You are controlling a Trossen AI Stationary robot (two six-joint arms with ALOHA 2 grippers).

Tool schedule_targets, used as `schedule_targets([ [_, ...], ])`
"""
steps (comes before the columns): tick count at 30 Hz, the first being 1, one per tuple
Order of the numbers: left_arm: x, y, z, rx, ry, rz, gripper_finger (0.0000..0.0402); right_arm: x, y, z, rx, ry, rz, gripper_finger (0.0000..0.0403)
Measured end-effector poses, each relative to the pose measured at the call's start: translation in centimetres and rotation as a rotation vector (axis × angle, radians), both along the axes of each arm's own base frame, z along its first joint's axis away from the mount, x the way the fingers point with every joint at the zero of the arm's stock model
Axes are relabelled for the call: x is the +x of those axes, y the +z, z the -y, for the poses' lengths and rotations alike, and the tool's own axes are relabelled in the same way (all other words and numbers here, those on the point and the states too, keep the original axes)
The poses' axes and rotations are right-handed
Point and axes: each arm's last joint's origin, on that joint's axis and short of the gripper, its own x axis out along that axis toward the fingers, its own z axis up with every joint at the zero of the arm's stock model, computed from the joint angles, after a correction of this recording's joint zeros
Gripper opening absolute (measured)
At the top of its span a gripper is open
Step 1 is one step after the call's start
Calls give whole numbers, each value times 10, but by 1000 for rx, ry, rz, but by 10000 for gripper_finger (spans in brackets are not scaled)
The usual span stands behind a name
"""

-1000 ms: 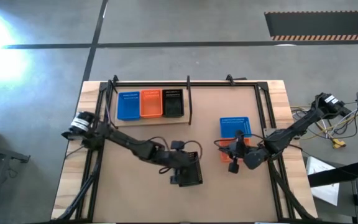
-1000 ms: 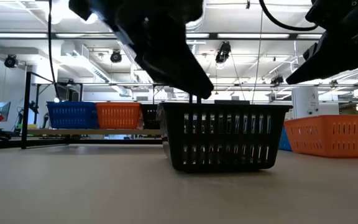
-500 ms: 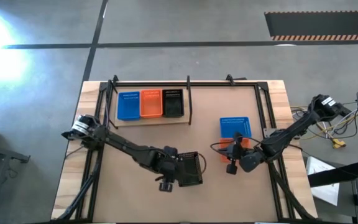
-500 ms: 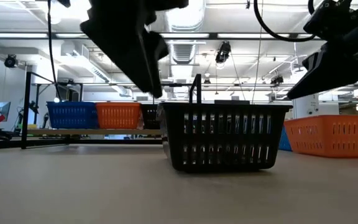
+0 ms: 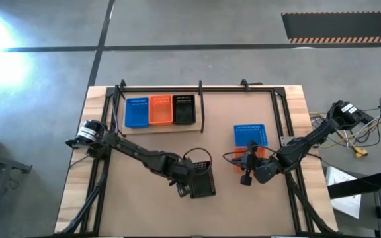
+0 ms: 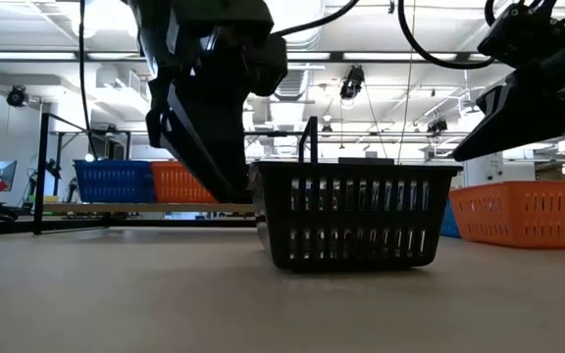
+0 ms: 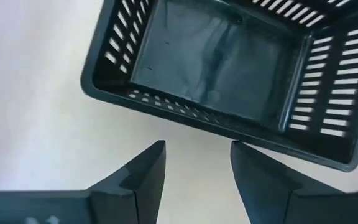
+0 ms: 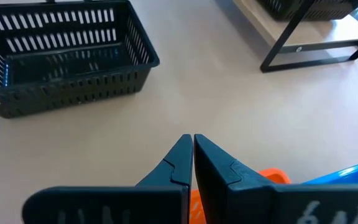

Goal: Stack baskets on shelf by color
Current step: Stack the black basket on top of the stacked black baskets on the shelf

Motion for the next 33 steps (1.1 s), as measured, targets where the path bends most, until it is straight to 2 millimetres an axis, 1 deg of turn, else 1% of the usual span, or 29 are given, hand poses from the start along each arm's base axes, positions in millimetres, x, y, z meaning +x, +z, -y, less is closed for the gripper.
schedule_targets([
  [2,0,1,-1,-7,-1,-3,176,0,0,0,0,0,0,9],
  [5,-4,9,-4,-18,1,-1,202,0,0,0,-1,0,-1,9],
  [7,-5,16,-6,-26,21,26,221,0,0,0,-1,0,-1,9],
  [10,-5,19,-9,-2,80,58,246,0,0,0,-1,0,-1,9],
  [13,-5,17,-11,5,179,64,257,0,0,0,-1,0,-1,9],
  [15,-3,11,-11,-4,226,58,258,0,0,0,-1,0,0,9],
  [17,-3,2,-11,1,244,29,258,0,0,0,-1,0,0,9],
  [20,2,1,-10,-15,267,67,258,0,-1,0,-2,0,-2,9],
  [23,6,0,-8,-42,271,123,249,-1,-1,0,-4,0,-4,9],
  [25,6,-1,-9,-42,274,122,234,-1,-2,1,-4,0,-4,9],
  [28,6,-3,-12,-40,281,119,203,-1,-2,1,-6,0,-7,9],
  [33,2,-15,-19,-42,294,102,145,-1,-3,1,-7,-1,-8,9],
])
